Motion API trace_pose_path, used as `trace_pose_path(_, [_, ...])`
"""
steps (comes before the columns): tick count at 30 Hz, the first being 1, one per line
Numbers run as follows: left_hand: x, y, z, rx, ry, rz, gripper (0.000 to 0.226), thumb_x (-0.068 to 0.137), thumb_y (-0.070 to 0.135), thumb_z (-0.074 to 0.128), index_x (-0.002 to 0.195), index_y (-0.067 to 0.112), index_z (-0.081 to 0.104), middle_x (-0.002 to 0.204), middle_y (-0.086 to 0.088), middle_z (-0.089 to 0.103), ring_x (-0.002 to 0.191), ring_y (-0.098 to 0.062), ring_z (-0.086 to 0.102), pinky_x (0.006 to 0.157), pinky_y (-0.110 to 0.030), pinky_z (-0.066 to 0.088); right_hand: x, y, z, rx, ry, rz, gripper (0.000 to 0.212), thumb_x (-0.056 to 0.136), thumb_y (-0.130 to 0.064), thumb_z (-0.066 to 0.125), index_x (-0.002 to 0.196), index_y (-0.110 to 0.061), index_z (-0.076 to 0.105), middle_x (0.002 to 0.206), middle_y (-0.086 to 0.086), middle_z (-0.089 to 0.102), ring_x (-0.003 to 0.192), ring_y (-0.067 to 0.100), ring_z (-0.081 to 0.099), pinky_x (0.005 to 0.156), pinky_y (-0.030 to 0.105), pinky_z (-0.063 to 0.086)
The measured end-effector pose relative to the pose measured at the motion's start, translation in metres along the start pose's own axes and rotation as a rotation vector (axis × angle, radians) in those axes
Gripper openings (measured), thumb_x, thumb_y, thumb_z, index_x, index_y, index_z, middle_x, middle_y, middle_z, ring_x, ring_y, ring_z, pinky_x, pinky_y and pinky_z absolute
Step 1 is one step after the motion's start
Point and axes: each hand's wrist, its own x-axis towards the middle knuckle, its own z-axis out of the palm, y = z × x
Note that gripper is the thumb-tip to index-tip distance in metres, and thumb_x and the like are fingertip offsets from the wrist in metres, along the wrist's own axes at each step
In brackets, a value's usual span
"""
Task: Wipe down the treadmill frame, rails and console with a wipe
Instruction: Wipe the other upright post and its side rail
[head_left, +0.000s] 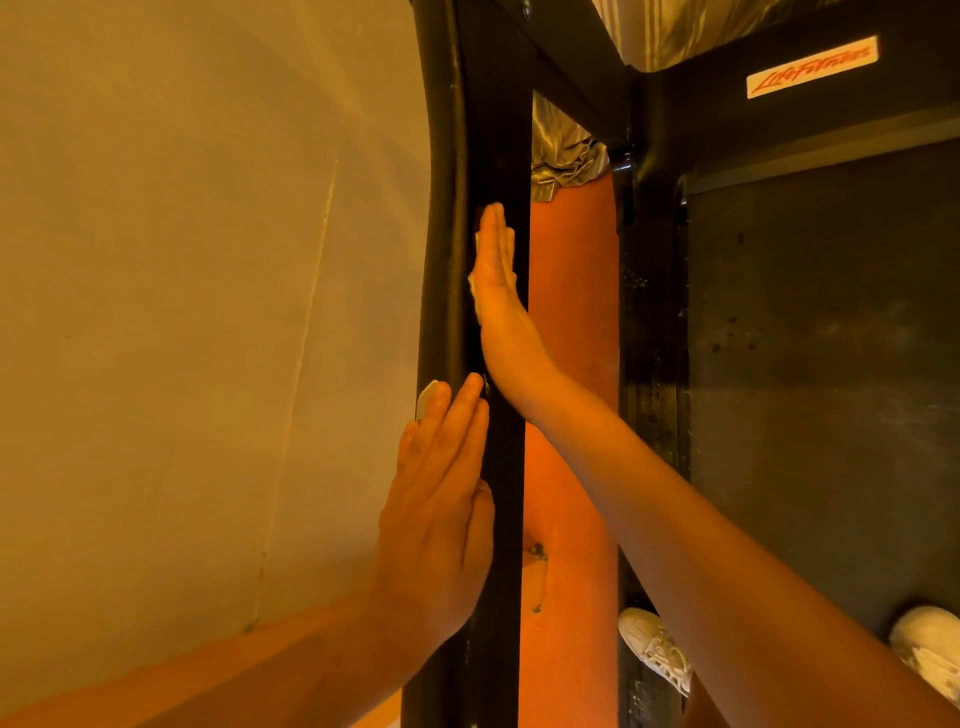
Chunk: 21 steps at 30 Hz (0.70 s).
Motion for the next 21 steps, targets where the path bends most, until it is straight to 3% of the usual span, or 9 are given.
trace_pose_path(2, [0.000, 0.000, 0.000, 0.016, -0.001, 0.008, 0.063, 0.100, 0.014, 0.032, 0.160, 0.017, 0.013, 0.170, 0.012, 0.006, 0.157, -0.019, 0.003, 0.126, -0.040, 0.007, -0.005, -0.003, 0.005, -0.032, -0.060, -0.136, 0.058, 0.107, -0.055, 0.013, 0.156, -0.036, -0.011, 0.169, -0.013, -0.018, 0.154, 0.007, -0.019, 0.127, 0.055, -0.005])
trace_pose_path(5, [0.000, 0.000, 0.000, 0.027, -0.001, 0.019, 0.064, 0.099, 0.013, 0.032, 0.160, 0.016, 0.012, 0.170, 0.013, 0.005, 0.157, -0.019, 0.003, 0.126, -0.040, 0.005, -0.005, 0.004, 0.001, -0.027, -0.103, -0.219, 0.068, 0.093, -0.076, 0.009, 0.149, -0.045, -0.013, 0.163, -0.027, -0.015, 0.153, 0.003, -0.021, 0.126, 0.058, -0.006])
trace_pose_path(8, [0.001, 0.001, 0.000, 0.037, -0.006, 0.012, 0.063, 0.098, 0.012, 0.033, 0.160, 0.013, 0.016, 0.170, 0.008, 0.010, 0.157, -0.020, 0.003, 0.126, -0.040, 0.006, -0.005, 0.021, -0.008, -0.110, -0.081, -0.155, 0.080, 0.087, -0.085, 0.006, 0.150, -0.040, -0.015, 0.169, -0.010, -0.017, 0.153, 0.003, -0.019, 0.128, 0.051, -0.007])
trace_pose_path(12, [0.003, 0.001, 0.000, 0.017, 0.000, -0.004, 0.061, 0.099, 0.012, 0.033, 0.159, 0.013, 0.022, 0.170, 0.007, 0.013, 0.157, -0.019, 0.003, 0.126, -0.042, 0.009, -0.006, 0.014, -0.006, -0.055, -0.066, -0.023, 0.084, 0.089, -0.086, 0.009, 0.154, -0.037, -0.013, 0.170, -0.009, -0.016, 0.154, 0.005, -0.016, 0.128, 0.049, -0.005])
trace_pose_path(14, [0.003, -0.001, 0.000, 0.004, 0.001, 0.001, 0.060, 0.099, 0.011, 0.034, 0.159, 0.011, 0.025, 0.169, 0.006, 0.014, 0.157, -0.019, 0.004, 0.126, -0.044, 0.012, -0.006, 0.002, -0.002, 0.003, -0.073, -0.055, 0.099, 0.079, -0.094, 0.011, 0.157, -0.037, -0.011, 0.171, -0.009, -0.013, 0.156, 0.007, -0.013, 0.128, 0.051, -0.004])
trace_pose_path(17, [0.000, -0.001, 0.001, -0.008, 0.012, -0.002, 0.060, 0.100, 0.010, 0.037, 0.158, 0.010, 0.025, 0.168, 0.008, 0.013, 0.157, -0.019, 0.004, 0.126, -0.048, 0.016, -0.011, 0.007, 0.000, 0.001, -0.118, -0.140, 0.092, 0.081, -0.090, 0.012, 0.154, -0.040, -0.011, 0.171, -0.008, -0.014, 0.156, 0.009, -0.014, 0.127, 0.055, -0.004])
trace_pose_path(21, [0.000, 0.000, 0.002, -0.006, 0.016, -0.015, 0.060, 0.099, 0.008, 0.039, 0.158, 0.008, 0.028, 0.168, 0.004, 0.017, 0.157, -0.018, 0.004, 0.122, -0.059, 0.024, -0.013, 0.023, -0.008, -0.122, -0.081, -0.109, 0.098, 0.085, -0.086, 0.009, 0.160, -0.025, -0.011, 0.171, -0.003, -0.016, 0.154, 0.008, -0.017, 0.127, 0.053, -0.007])
